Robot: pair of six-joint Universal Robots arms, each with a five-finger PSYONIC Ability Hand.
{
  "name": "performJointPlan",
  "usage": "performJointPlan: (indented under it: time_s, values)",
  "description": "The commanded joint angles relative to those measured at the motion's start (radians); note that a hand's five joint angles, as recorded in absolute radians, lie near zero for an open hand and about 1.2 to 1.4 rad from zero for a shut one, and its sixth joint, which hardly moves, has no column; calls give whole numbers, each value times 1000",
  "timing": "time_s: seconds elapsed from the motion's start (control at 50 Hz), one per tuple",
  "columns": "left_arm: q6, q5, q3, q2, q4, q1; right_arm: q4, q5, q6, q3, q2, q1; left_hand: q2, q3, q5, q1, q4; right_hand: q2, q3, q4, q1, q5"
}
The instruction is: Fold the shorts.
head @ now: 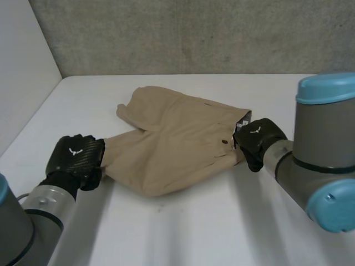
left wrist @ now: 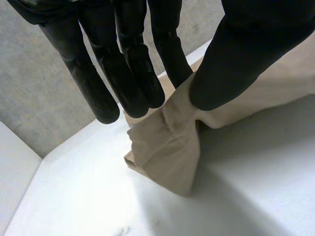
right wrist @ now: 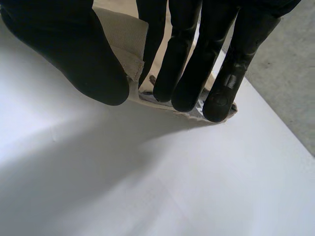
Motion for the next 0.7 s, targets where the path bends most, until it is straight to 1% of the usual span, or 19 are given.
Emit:
performJointPlan:
  time_s: [0.02, 0.08, 0.1, 0.12, 0.14, 0.18, 0.2, 0.22, 0.28, 0.3, 0.34, 0.38, 0.42, 0.5, 0.52, 0.58, 0.6, 0.66, 0.7]
  values:
    - [6, 8, 9, 141, -156, 2, 22, -5, -39, 101, -116, -2, 197, 201, 262, 265, 192, 217, 214, 205, 419, 235]
    - [20, 12, 15, 208, -240, 2, 47, 0, -126, 169, -191, -4, 197, 201, 262, 265, 192, 217, 214, 205, 419, 235]
    - [20, 12, 15, 209, -241, 2, 71, 4, -180, 199, -230, -4, 197, 201, 262, 265, 192, 217, 214, 205, 419, 235]
    - [41, 12, 21, 247, -292, 2, 72, 4, -180, 200, -230, -4, 197, 201, 262, 265, 192, 217, 214, 205, 419, 235]
    - [90, 14, 30, 315, -393, -10, 123, 9, -249, 247, -289, -5, 197, 201, 262, 265, 192, 217, 214, 205, 419, 235]
    - [125, 20, 41, 362, -467, -20, 177, 11, -295, 284, -340, -8, 197, 201, 262, 265, 192, 217, 214, 205, 419, 235]
    - [141, 26, 47, 388, -504, -27, 234, 11, -333, 319, -394, -18, 197, 201, 262, 265, 192, 217, 214, 205, 419, 235]
    - [164, 47, 65, 437, -574, -46, 259, 9, -349, 334, -424, -28, 197, 201, 262, 265, 192, 217, 214, 205, 419, 235]
    - [173, 96, 87, 504, -656, -60, 320, -15, -380, 356, -544, -64, 197, 201, 262, 265, 192, 217, 214, 205, 419, 235]
    - [175, 135, 94, 540, -693, -61, 320, -26, -383, 356, -564, -73, 197, 201, 262, 265, 192, 217, 214, 205, 419, 235]
    - [179, 170, 97, 558, -701, -57, 316, -55, -389, 361, -596, -87, 197, 201, 262, 265, 192, 217, 214, 205, 419, 235]
    - [182, 215, 94, 563, -678, -41, 311, -104, -390, 365, -600, -99, 197, 201, 262, 265, 192, 217, 214, 205, 419, 235]
    - [182, 232, 93, 545, -643, -24, 311, -130, -386, 370, -597, -108, 197, 201, 262, 265, 192, 217, 214, 205, 419, 235]
    - [181, 241, 104, 419, -502, 11, 297, -160, -383, 379, -496, -156, 197, 201, 262, 265, 192, 217, 214, 205, 419, 235]
    - [182, 239, 111, 353, -435, 11, 277, -160, -377, 370, -432, -166, 197, 201, 262, 265, 192, 217, 214, 205, 419, 235]
    - [184, 239, 145, 246, -333, 9, 225, -146, -374, 364, -361, -170, 197, 201, 262, 265, 192, 217, 214, 205, 419, 235]
    - [185, 235, 174, 170, -269, 6, 190, -134, -374, 353, -328, -170, 197, 201, 262, 265, 192, 217, 214, 205, 419, 235]
    - [196, 233, 235, 50, -183, -3, 139, -105, -371, 332, -291, -171, 197, 201, 262, 265, 192, 217, 214, 205, 419, 235]
    - [225, 227, 327, -81, -118, -20, 89, -74, -351, 307, -264, -173, 197, 201, 262, 265, 192, 217, 214, 205, 419, 235]
